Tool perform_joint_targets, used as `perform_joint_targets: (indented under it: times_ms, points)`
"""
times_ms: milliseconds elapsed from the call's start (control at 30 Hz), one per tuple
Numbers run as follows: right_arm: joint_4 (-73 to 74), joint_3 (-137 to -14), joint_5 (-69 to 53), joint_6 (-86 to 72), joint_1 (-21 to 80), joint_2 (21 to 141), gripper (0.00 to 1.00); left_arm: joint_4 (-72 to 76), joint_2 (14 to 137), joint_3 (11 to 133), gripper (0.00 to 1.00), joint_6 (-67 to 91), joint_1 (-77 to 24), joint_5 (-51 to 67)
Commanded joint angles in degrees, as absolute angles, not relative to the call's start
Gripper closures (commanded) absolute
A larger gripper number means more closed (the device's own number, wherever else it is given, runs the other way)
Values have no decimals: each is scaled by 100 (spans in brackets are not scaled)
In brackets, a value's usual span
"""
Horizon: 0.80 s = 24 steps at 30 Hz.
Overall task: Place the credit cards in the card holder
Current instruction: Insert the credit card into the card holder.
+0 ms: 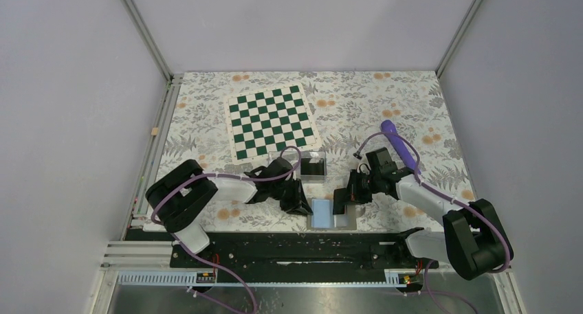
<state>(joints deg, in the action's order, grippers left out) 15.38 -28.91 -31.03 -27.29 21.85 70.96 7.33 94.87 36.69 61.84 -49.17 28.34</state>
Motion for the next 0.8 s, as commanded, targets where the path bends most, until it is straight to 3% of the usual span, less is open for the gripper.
perform_joint_targets:
  times_ms: [0, 133, 300, 533, 767]
  points:
    - [1477, -2852, -3157, -2699, 2162, 7045, 100, 446, 9178, 3577, 78, 6338, -4965, 2617]
    - [1422, -2804, -3193, -2780, 2161, 6975, 100, -131, 8944, 3601, 74, 6108, -4958, 2372]
    - [1356, -2725, -3304, -2851, 2162, 6961, 100, -240, 8952, 3578, 76, 6021, -4989, 2395]
    - [1361, -2625, -3391, -2954, 2162, 6749, 100, -239, 9228, 3815, 84, 5977, -5149, 2450]
    - [1326, -2644, -3602, -2978, 2162, 6634, 100, -240, 9368, 3820, 99, 6090, -5254, 2387]
